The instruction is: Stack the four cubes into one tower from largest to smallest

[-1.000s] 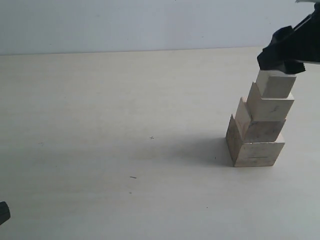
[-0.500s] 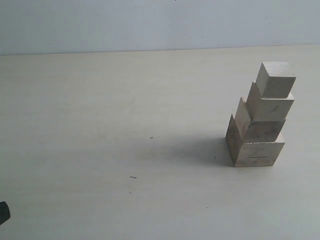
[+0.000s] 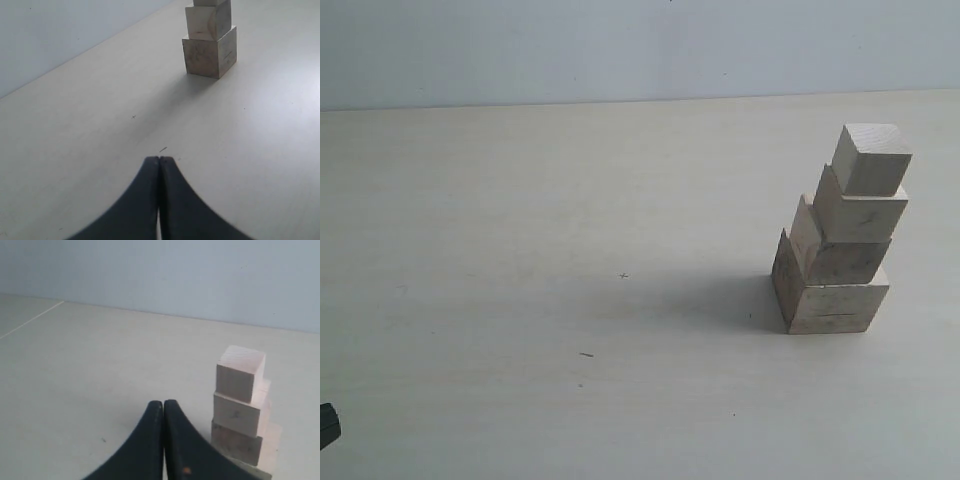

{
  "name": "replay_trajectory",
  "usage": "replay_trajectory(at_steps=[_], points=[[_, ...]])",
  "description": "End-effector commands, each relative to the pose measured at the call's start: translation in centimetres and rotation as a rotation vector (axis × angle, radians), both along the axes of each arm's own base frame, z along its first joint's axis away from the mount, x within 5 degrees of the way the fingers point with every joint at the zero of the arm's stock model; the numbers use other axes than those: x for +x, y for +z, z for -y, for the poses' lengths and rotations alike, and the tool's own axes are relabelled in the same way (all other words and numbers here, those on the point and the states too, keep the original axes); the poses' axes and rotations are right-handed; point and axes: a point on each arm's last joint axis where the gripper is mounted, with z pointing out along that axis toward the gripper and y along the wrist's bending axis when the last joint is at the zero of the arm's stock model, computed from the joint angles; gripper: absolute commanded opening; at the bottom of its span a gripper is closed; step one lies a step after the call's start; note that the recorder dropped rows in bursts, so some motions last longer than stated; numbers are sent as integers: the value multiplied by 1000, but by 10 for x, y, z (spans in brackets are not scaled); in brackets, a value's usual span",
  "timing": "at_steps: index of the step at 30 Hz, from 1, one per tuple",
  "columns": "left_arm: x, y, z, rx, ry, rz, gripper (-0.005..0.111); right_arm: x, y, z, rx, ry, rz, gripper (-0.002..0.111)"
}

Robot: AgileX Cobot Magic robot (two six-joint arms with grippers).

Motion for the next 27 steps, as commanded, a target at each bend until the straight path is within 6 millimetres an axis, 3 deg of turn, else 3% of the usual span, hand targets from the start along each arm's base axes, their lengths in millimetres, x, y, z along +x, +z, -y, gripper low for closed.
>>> replay_trajectory(at_steps=[1, 5, 9, 16, 27], points=[[0, 1, 0, -13, 3, 5, 0, 12, -17, 5, -37, -77, 88, 0], [0, 1, 0, -13, 3, 5, 0, 17, -48, 8, -32, -116, 87, 0], [0, 1, 0, -13, 3, 5, 0, 9, -79, 12, -32, -147, 143, 0], [0, 1, 0, -13, 3, 5, 0, 0, -117, 16, -86, -151, 181, 0], [0, 1, 0, -13, 3, 5, 0, 0, -119, 16, -100, -148, 168, 0]])
